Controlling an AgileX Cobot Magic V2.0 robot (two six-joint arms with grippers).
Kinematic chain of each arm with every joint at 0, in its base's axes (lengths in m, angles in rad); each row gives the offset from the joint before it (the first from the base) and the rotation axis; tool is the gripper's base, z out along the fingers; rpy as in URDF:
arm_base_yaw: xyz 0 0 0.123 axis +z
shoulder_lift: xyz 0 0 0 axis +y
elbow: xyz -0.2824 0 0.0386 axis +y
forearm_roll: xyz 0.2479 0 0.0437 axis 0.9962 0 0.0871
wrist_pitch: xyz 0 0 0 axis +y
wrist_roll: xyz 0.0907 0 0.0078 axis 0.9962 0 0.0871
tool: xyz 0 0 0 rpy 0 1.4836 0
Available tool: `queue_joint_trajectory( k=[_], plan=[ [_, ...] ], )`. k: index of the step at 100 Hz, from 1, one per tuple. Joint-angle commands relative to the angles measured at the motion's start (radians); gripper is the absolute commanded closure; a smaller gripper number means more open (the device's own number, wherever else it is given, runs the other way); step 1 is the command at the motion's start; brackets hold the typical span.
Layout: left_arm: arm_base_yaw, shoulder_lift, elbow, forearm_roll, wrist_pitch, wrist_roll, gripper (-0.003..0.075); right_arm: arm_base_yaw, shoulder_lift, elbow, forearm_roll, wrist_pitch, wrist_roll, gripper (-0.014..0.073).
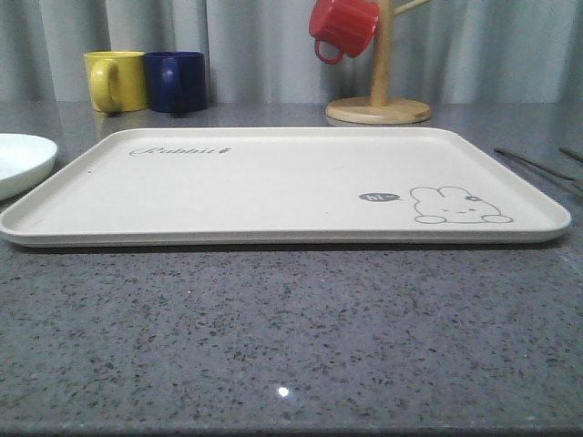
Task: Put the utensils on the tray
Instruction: 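Move the left gripper above the white plate beside the tray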
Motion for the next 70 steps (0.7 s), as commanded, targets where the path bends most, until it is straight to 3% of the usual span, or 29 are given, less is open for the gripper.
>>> queue_joint_trajectory(
  k=[1, 41, 55, 70],
  plan=[
    [-0.009, -0.034, 0.03, -0.001, -0.092, -0.007, 0.0739, -0.005, -0.018, 0.003, 0.002, -0.083, -0.001, 0.0662],
    [-0.009, -0.034, 0.0, -0.003, -0.092, -0.007, 0.0739, -0.005, -0.018, 0.003, 0.002, -0.083, -0.001, 0.0662],
    [-0.009, -0.023, -0.094, -0.054, -0.053, -0.007, 0.0739, -0.005, -0.018, 0.003, 0.002, -0.083, -0.001, 0.0662],
    [-0.009, 0.054, -0.271, -0.054, 0.081, -0.007, 0.0739, -0.005, -0.018, 0.003, 0.002, -0.083, -0.001, 0.0662]
  ],
)
